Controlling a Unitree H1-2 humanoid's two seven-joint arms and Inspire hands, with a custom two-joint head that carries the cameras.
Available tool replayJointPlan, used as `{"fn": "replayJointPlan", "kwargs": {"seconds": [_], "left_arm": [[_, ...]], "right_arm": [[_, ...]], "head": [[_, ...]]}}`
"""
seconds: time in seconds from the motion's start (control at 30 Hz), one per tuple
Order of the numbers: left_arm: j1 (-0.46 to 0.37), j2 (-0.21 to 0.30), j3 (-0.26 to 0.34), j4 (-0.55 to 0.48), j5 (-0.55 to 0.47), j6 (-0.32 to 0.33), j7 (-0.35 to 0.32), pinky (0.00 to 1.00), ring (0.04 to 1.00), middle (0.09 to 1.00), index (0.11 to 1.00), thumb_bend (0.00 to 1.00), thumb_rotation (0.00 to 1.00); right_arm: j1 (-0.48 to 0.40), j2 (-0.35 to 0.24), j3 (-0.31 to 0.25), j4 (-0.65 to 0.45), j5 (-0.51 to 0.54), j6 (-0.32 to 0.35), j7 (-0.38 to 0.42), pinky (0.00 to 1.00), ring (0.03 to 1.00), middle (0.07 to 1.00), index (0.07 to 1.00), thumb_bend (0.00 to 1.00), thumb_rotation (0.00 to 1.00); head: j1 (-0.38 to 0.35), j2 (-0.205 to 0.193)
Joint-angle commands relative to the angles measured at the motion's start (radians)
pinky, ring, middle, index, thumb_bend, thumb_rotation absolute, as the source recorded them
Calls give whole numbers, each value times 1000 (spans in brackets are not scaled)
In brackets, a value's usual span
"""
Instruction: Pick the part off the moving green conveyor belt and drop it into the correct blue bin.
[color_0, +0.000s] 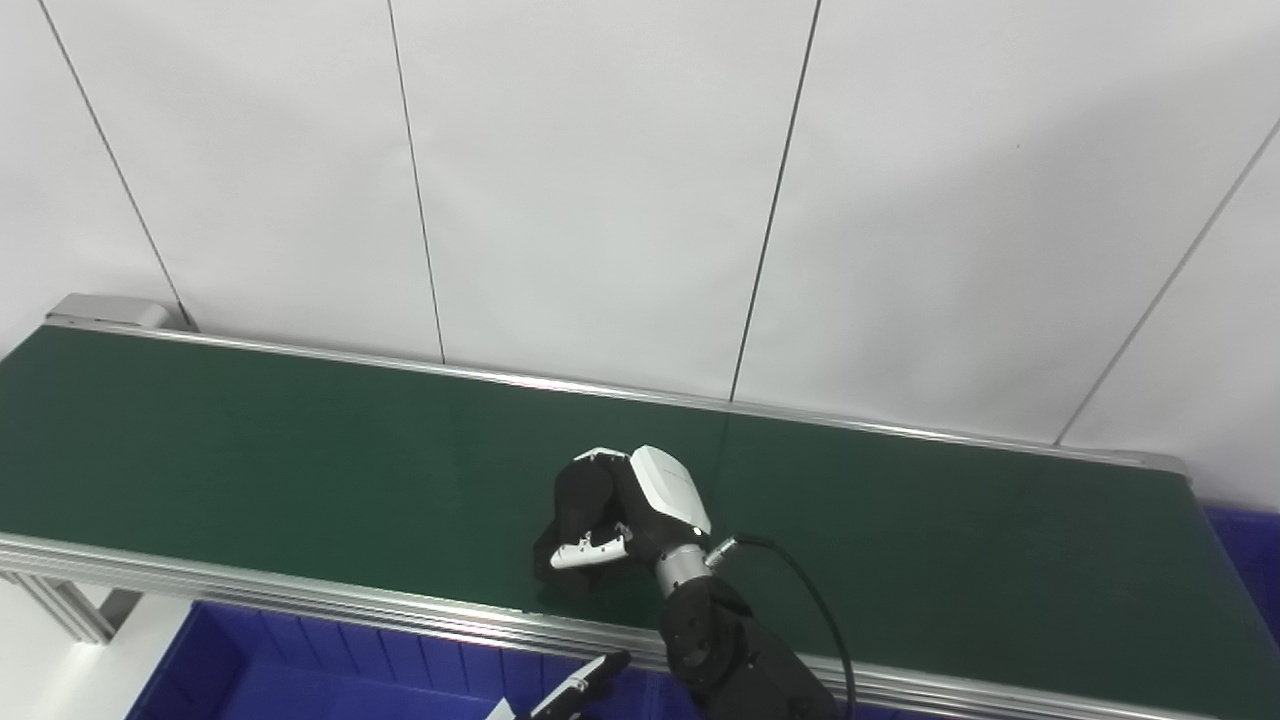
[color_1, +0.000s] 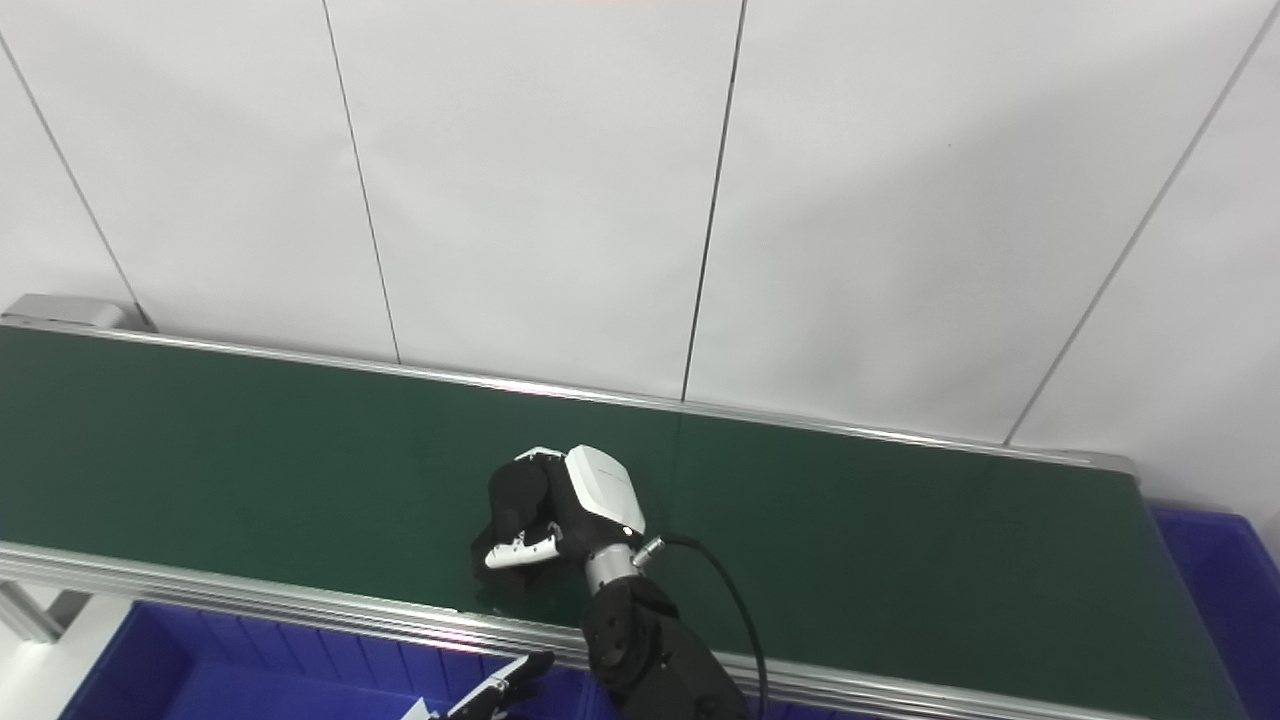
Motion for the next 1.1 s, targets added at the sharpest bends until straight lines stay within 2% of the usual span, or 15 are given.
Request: {"fn": "replayJointPlan", "kwargs": {"seconds": [0.0, 0.03, 0.1, 0.13, 0.2, 0.23, 0.3, 0.4, 0.47, 0.6, 0.77, 0.83, 0.93, 1.03, 1.07], "left_arm": [[-4, 2, 3, -32, -2, -26, 7, 828, 916, 953, 950, 892, 187], [-4, 1, 4, -32, -3, -27, 8, 826, 915, 950, 948, 893, 190], [-3, 0, 6, -32, -6, -28, 10, 826, 914, 949, 945, 894, 194], [-3, 1, 7, -32, -8, -28, 9, 829, 915, 949, 943, 894, 196], [-4, 3, 9, -30, -12, -28, 7, 833, 917, 952, 943, 891, 194], [-5, 4, 10, -29, -14, -28, 5, 837, 919, 954, 943, 889, 194], [-8, 6, 14, -25, -19, -30, 3, 839, 918, 955, 943, 891, 198], [-13, 9, 18, -18, -24, -32, 1, 834, 912, 952, 941, 893, 204], [-15, 10, 21, -14, -25, -35, 2, 834, 912, 952, 939, 892, 206], [-24, 16, 26, 4, -34, -54, -1, 835, 913, 952, 939, 885, 202], [-33, 25, 34, 11, -46, -49, -5, 842, 914, 951, 933, 894, 213], [-36, 29, 37, 15, -46, -47, -7, 849, 915, 952, 934, 895, 219], [-40, 35, 41, 19, -43, -48, -11, 854, 917, 950, 933, 896, 226], [-44, 41, 46, 23, -46, -48, -15, 858, 917, 950, 931, 897, 228], [-45, 42, 48, 23, -45, -48, -16, 855, 915, 949, 931, 896, 227]], "right_arm": [[-29, 24, 5, 10, -11, -57, -42, 731, 749, 701, 495, 511, 138], [-28, 25, 5, 16, -12, -62, -57, 685, 698, 572, 501, 517, 58], [-26, 24, 1, 22, -8, -74, -76, 644, 654, 502, 508, 520, 18], [-24, 23, -3, 20, -5, -78, -86, 541, 566, 467, 524, 518, 9], [-19, 21, -10, 12, -5, -83, -114, 438, 477, 446, 534, 516, 5], [-18, 21, -12, 11, -6, -86, -126, 334, 382, 467, 509, 521, 2], [-8, 14, -15, -8, -15, -91, -165, 269, 317, 456, 521, 519, 0], [9, 7, -28, -37, -9, -104, -195, 315, 344, 475, 500, 522, 0], [22, 3, -43, -55, -3, -129, -223, 409, 429, 449, 537, 516, 0], [64, -9, -71, -142, 0, -144, -255, 458, 492, 452, 541, 515, 0], [140, -27, -111, -327, 5, -112, -230, 467, 495, 459, 534, 517, 0], [178, -36, -128, -413, 9, -98, -211, 382, 434, 457, 535, 517, 0], [224, -43, -148, -503, 9, -97, -196, 419, 455, 454, 536, 518, 0], [277, -50, -164, -601, 1, -54, -162, 375, 416, 453, 538, 517, 0], [293, -50, -170, -629, 1, -39, -149, 392, 444, 455, 537, 517, 0]], "head": [[1, -1], [1, -1], [-4, 1], [-6, -1], [-8, -2], [-8, -2], [-11, -2], [-16, -5], [-18, -6], [-25, -8], [-41, -5], [-48, -9], [-52, -7], [-57, -9], [-57, -9]]}}
